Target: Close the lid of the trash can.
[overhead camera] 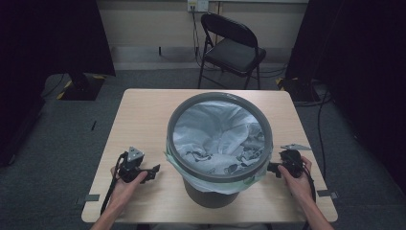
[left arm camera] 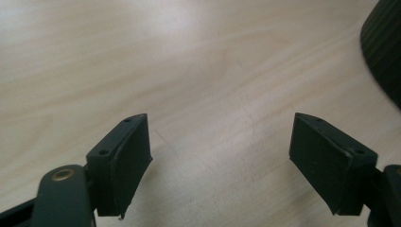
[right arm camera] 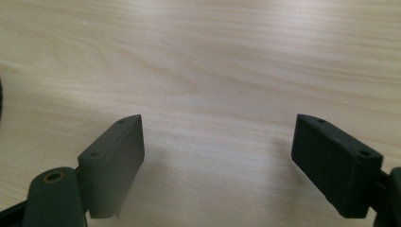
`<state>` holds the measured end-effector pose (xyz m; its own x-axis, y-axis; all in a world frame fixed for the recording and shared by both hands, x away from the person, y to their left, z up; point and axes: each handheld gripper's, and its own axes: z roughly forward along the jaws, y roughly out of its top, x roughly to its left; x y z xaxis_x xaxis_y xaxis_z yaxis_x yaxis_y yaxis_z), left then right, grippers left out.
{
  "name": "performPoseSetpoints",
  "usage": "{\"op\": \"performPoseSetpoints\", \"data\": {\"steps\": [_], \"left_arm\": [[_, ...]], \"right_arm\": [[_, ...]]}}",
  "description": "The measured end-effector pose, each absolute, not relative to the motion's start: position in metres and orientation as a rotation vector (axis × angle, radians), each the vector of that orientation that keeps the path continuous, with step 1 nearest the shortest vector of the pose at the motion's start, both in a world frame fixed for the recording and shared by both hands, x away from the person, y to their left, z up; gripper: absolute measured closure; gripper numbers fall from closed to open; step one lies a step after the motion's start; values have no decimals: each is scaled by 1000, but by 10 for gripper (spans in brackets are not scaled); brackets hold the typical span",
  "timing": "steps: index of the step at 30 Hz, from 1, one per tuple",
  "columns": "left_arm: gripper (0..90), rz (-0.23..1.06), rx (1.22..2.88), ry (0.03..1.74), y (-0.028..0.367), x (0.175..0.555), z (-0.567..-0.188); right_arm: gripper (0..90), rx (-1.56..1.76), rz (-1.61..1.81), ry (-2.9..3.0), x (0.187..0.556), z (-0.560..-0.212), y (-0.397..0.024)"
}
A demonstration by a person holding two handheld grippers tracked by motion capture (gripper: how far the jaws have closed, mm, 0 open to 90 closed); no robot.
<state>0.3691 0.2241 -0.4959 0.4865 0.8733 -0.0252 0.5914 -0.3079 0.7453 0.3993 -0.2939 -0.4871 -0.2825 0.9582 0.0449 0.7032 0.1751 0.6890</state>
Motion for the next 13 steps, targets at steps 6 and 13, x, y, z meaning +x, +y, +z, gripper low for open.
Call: {"op": "performPoseSetpoints", "data": {"steps": [6, 13], "left_arm": [[195, 523, 2039, 1185, 220, 370, -501], [191, 526, 2041, 1190, 220, 370, -501]], "right_arm": [[133, 1504, 855, 2019, 397, -498, -290], [130, 1500, 867, 2006, 395, -500, -290]]}}
